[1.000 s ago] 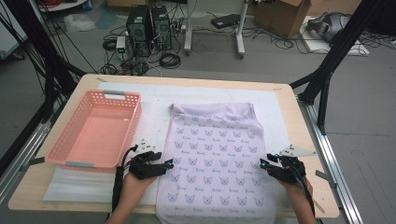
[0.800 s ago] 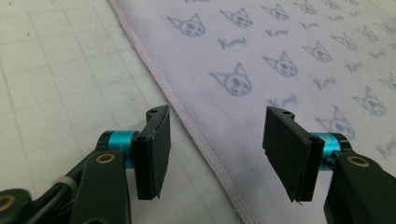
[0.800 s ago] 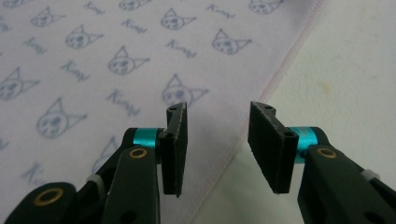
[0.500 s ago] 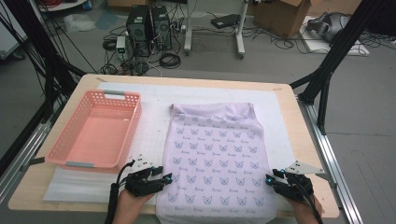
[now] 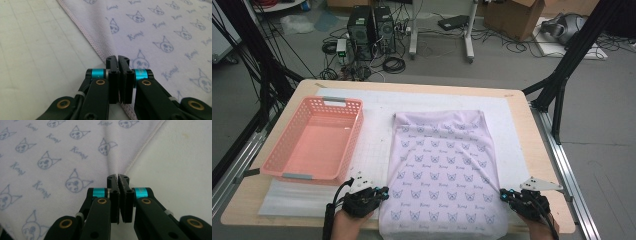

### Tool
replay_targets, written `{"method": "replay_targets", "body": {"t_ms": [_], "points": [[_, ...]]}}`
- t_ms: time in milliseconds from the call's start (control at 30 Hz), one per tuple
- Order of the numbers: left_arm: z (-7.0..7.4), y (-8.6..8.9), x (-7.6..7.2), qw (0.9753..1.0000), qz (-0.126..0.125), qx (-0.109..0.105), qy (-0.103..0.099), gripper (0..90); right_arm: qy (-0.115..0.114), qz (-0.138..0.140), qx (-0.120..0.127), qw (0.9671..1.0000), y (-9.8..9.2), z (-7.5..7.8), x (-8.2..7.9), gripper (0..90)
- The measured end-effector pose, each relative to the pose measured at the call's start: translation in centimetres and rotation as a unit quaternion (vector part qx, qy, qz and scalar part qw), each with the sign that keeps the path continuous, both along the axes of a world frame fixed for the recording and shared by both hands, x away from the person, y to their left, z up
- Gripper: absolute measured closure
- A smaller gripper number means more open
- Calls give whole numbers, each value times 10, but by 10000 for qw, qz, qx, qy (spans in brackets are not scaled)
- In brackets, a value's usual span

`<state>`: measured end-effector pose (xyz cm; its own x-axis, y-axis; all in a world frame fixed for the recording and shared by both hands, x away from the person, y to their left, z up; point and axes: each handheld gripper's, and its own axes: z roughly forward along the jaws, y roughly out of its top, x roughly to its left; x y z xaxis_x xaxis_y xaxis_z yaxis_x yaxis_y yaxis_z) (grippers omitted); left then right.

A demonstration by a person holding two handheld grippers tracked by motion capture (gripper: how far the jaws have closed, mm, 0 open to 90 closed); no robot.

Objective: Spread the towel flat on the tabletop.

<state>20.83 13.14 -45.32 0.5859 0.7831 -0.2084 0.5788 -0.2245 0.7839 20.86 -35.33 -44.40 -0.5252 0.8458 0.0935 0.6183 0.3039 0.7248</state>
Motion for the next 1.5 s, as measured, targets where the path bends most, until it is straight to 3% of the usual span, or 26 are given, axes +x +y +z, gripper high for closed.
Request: {"method": "replay_targets", "body": {"t_ms": [233,300,367,467,567,700,767,833,867,933,967,1033,1167,1233,1267,1300,1333,1400,1433,1467,1500], "points": [[1,9,-32,9998,-147,-43,91,859,158,181,28,9997,-4,2,-22,880],[0,12,-34,9998,-132,-117,81,766,175,168,-11,9997,-2,4,-28,863],[1,11,-28,9999,6,-137,13,577,62,62,44,10000,-1,7,-29,739],[1,8,-15,9997,138,-156,-94,494,-150,-158,260,9994,0,11,-25,697],[1,7,-1,9996,173,-169,-171,526,-248,-267,158,9992,6,9,-18,694],[-2,-1,9,9995,-60,-164,-246,646,-85,-213,-19,9997,16,0,-6,697],[-4,-7,8,9993,-208,-42,-297,638,-176,-246,-93,9995,18,-1,-5,747],[-4,-10,6,9989,-242,52,-394,632,-111,-238,-127,9996,16,-1,-6,880],[-4,-11,5,9987,-209,146,-442,648,-94,-233,-81,9997,14,-1,-6,884],[-4,-14,0,9970,-185,384,-654,822,-107,-218,-118,9996,14,-1,-7,891],[-4,-15,-2,9964,-166,461,-689,853,-93,-209,-143,9996,15,0,-8,893],[-2,-15,-3,9963,-136,534,-665,863,-62,-162,-152,9997,14,1,-10,900],[-1,1,-6,9979,-4,391,-511,865,-60,-162,-155,9997,7,3,-16,900],[0,5,-8,9984,-15,303,-486,861,-155,-220,-64,9996,5,5,-17,826],[0,5,-9,9983,-26,266,-519,854,-189,-269,67,9994,4,5,-16,672],[1,4,-10,9981,-43,282,-550,852,-186,-348,182,9991,6,5,-15,614],[1,2,-9,9981,-56,285,-543,851,-142,-351,209,9991,8,4,-13,618],[1,1,-7,9983,-14,260,-514,852,-55,-253,-155,9995,16,-1,-8,676],[0,2,-5,9985,-12,260,-480,854,-152,-233,-246,9993,19,-1,-9,795],[0,3,-5,9986,-10,268,-455,857,-69,-116,-160,9998,19,0,-9,863],[0,3,-6,9987,6,259,-442,858,-81,-117,-221,9997,20,0,-10,872]]}}
